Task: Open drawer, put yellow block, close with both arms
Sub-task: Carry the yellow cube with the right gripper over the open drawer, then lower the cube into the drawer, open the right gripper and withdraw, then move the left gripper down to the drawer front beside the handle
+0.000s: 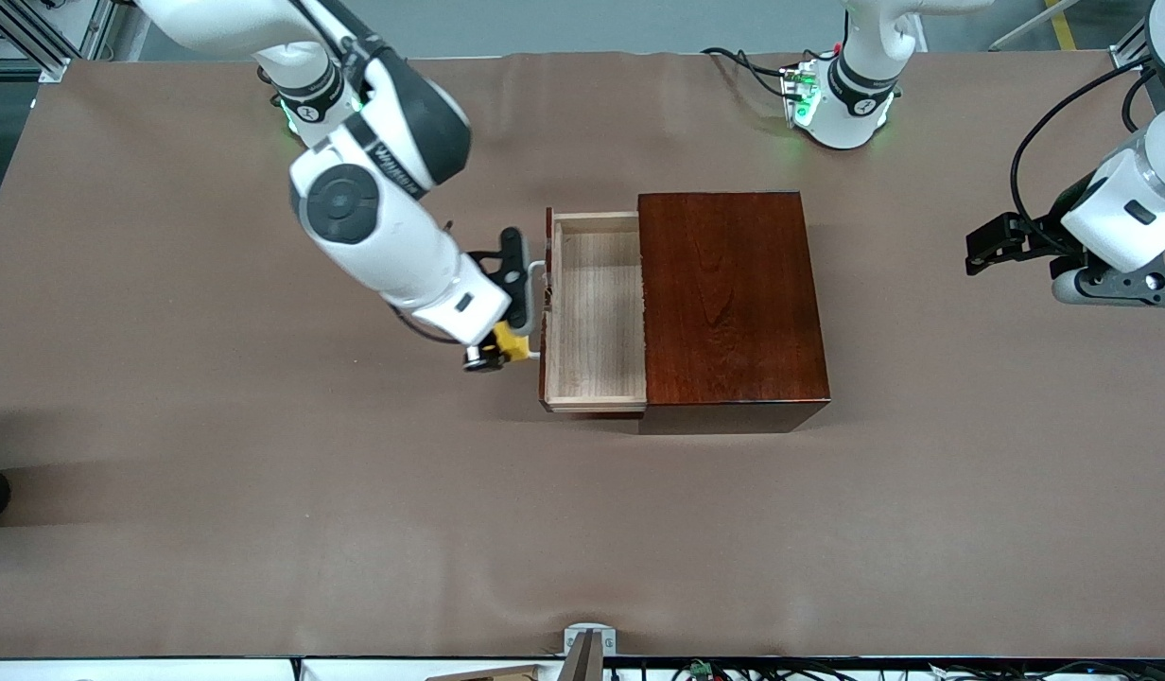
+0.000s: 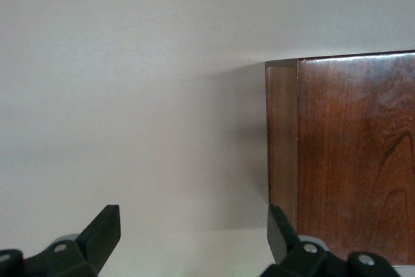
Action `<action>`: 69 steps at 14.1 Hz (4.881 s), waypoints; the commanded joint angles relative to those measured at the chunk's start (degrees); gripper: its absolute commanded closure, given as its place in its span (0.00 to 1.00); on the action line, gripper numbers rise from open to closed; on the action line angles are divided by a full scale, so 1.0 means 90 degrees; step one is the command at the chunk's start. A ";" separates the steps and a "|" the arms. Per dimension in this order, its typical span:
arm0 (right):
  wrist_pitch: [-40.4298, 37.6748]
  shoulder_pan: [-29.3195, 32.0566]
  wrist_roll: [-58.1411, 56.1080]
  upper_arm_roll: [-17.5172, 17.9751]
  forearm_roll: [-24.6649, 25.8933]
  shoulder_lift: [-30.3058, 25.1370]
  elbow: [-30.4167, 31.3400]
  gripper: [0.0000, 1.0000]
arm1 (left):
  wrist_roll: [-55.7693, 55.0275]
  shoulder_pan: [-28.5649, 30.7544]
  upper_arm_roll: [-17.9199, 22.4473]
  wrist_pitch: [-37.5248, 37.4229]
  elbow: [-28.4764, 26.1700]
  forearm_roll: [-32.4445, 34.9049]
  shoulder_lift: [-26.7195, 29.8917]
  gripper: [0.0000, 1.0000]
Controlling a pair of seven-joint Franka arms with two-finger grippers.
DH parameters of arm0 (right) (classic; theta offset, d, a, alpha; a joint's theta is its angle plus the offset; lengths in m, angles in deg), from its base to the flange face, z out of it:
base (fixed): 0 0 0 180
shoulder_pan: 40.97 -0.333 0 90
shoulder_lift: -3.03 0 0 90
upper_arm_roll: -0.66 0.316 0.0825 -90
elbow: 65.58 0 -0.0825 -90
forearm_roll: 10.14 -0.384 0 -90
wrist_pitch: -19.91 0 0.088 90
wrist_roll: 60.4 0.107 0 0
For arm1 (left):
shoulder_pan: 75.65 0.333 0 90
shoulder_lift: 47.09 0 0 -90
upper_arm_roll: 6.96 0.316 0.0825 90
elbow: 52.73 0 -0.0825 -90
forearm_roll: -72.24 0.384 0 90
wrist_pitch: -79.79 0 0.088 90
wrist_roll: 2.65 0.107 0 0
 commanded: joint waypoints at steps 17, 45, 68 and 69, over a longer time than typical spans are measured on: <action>-0.0055 -0.2491 0.1567 -0.1290 0.1025 0.1499 -0.1496 1.00 | 0.0140 0.0002 0.0013 0.0130 -0.0111 -0.0040 0.0111 0.00; -0.1587 -0.1585 0.2681 -0.1242 0.1163 0.0123 -0.1290 0.00 | 0.0120 -0.0017 0.0013 0.0121 -0.0091 -0.0040 0.0101 0.00; -0.3326 0.1443 0.5327 -0.2569 0.0098 -0.3012 0.0467 0.00 | 0.1072 -0.2838 -0.2634 0.2638 0.1234 0.0740 -0.2658 0.00; -0.3413 0.1541 0.5327 -0.2579 0.0089 -0.3061 0.0467 0.00 | 0.1667 -0.2955 -0.2624 0.2804 0.1556 0.0770 -0.3078 0.00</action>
